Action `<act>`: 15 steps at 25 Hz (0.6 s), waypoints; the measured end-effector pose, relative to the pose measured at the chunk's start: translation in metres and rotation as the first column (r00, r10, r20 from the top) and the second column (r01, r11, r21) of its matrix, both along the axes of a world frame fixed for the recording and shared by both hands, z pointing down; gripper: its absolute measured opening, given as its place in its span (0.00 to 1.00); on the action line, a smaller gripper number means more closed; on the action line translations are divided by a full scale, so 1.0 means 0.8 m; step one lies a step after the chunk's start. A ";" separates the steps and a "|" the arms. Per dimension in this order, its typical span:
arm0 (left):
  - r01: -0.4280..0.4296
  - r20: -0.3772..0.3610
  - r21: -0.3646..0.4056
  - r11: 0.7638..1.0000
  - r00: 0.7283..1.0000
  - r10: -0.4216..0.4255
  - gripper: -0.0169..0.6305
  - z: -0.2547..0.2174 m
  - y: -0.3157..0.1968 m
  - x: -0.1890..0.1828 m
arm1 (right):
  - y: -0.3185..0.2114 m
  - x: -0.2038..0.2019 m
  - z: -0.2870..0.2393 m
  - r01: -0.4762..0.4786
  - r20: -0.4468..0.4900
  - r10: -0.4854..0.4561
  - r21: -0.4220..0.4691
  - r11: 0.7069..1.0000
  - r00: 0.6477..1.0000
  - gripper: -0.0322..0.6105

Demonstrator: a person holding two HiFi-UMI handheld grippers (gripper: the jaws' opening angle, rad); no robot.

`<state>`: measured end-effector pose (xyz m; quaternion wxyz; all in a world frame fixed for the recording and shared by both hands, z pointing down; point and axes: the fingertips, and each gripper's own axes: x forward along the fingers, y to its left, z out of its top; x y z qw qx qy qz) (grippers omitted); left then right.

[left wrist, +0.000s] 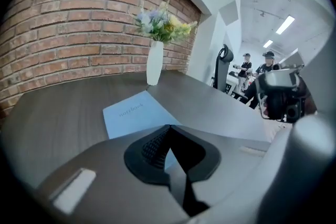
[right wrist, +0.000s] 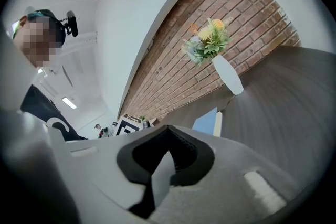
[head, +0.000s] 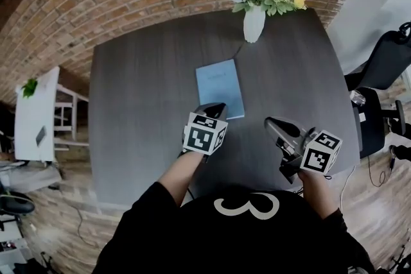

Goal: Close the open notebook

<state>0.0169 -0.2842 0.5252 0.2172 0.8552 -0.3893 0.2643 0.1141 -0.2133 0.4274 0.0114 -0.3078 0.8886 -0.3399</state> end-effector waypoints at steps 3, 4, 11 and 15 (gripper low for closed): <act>0.003 -0.086 0.027 1.000 0.996 -0.001 0.05 -0.039 0.024 -0.005 | 0.011 -0.012 -0.016 0.007 -0.019 -0.006 0.039 0.999 1.000 0.05; 0.008 -0.121 0.035 0.999 0.993 -0.003 0.05 -0.052 0.033 -0.007 | 0.015 -0.016 -0.021 0.011 -0.026 -0.010 0.053 0.999 1.000 0.05; 0.041 -0.310 0.094 0.995 0.951 -0.010 0.05 -0.131 0.106 -0.036 | 0.052 -0.049 -0.055 0.047 -0.011 -0.046 0.115 0.992 0.999 0.05; 0.041 -0.355 0.138 0.990 0.935 0.011 0.05 -0.159 0.139 -0.054 | 0.068 -0.061 -0.061 0.048 -0.050 -0.041 0.143 0.989 0.998 0.05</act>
